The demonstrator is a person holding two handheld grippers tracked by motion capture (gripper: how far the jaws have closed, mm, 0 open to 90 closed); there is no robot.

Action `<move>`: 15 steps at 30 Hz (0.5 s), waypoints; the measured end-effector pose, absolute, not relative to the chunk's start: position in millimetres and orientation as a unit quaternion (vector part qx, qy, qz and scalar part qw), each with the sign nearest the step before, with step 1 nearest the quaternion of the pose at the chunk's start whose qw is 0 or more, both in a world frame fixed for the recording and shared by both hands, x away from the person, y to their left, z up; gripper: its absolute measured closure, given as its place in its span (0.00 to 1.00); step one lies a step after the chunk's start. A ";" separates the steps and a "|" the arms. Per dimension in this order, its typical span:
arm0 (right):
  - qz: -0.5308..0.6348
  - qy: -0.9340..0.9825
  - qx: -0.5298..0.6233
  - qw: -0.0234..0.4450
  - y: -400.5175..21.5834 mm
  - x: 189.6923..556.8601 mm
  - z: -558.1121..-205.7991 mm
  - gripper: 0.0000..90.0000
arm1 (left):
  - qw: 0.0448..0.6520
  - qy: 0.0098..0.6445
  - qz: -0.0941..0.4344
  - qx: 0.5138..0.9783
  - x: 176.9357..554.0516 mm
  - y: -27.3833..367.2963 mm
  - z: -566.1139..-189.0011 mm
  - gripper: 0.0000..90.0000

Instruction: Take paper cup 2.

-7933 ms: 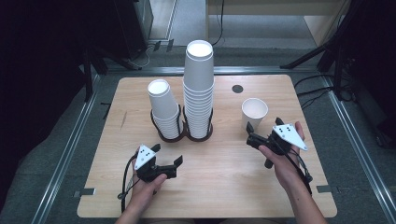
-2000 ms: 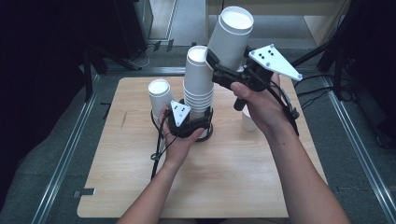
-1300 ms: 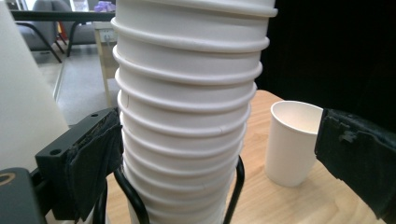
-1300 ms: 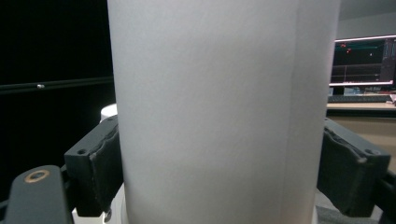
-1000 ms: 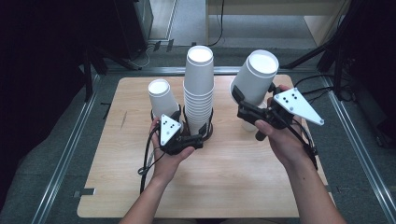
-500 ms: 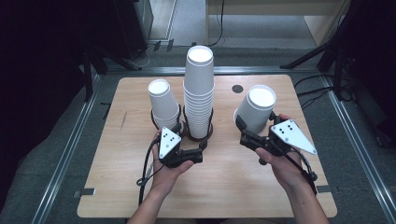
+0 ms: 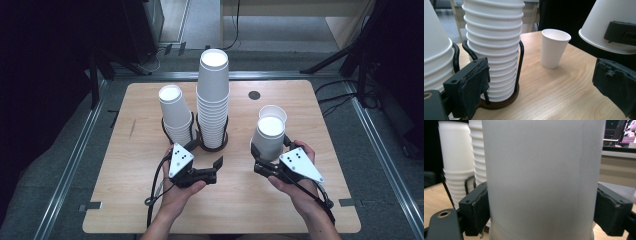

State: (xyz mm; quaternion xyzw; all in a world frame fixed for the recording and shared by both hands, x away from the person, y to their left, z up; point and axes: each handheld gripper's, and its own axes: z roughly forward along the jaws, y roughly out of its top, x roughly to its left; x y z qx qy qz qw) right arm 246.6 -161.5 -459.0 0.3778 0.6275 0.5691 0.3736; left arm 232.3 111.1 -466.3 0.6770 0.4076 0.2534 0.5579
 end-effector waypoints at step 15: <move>0.521 0.675 0.314 0.418 -141.7 233.9 -483.4 0.15 | 0.564 0.380 0.218 0.700 224.2 111.2 -474.1 0.02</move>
